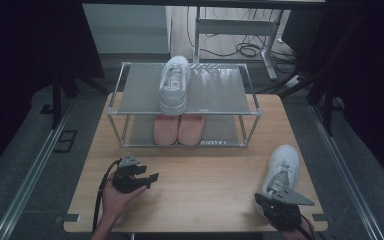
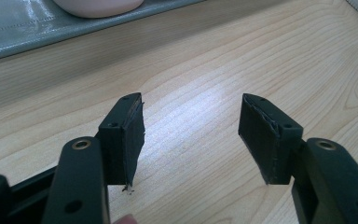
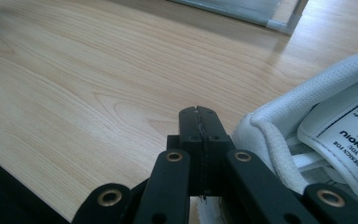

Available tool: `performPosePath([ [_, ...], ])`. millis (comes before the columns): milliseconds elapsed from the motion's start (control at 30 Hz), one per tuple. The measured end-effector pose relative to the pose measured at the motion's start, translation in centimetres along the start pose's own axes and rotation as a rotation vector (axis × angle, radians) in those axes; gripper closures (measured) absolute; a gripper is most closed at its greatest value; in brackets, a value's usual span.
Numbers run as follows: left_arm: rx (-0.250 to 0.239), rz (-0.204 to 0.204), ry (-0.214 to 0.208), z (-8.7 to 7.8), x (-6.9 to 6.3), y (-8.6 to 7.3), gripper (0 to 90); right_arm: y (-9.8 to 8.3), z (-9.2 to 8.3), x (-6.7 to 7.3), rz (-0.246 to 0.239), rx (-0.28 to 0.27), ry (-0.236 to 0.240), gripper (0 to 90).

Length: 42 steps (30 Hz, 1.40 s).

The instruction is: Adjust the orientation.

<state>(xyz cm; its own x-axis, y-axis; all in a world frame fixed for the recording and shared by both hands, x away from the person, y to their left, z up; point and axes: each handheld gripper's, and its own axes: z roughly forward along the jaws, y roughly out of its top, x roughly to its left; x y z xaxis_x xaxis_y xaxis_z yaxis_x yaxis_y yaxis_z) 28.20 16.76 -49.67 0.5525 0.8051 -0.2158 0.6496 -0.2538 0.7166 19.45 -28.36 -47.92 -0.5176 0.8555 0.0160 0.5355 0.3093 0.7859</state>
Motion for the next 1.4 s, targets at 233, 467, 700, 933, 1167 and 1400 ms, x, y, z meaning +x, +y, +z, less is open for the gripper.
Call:
performPosePath([
  [233, -0.002, 0.001, 0.000, -0.1, 0.0, 0.0, 40.3, -0.2, -0.2, 0.2, -0.018, 0.001, -0.028, 89.9],
  [467, 0.001, -0.003, 0.001, -0.1, 0.1, 0.0, 40.3, -0.9, -1.1, -0.2, -0.004, 0.001, -0.032, 89.9],
  [700, -0.001, -0.005, 0.000, -0.1, 0.1, 0.0, 40.3, -1.7, -2.2, -0.8, 0.018, -0.002, -0.035, 89.9],
  [933, 0.001, -0.004, 0.001, -0.1, 0.1, 0.0, 40.3, -2.7, -3.4, -2.0, 0.049, -0.010, -0.044, 89.9],
  [1167, 0.004, -0.005, 0.001, 0.0, 0.0, 0.0, 40.4, -3.4, -4.2, -3.0, 0.069, -0.020, -0.042, 89.9],
  [1400, 0.003, -0.004, 0.003, -0.1, 0.1, 0.0, 40.3, -3.8, -4.6, -3.7, 0.085, -0.026, -0.060, 89.9],
])
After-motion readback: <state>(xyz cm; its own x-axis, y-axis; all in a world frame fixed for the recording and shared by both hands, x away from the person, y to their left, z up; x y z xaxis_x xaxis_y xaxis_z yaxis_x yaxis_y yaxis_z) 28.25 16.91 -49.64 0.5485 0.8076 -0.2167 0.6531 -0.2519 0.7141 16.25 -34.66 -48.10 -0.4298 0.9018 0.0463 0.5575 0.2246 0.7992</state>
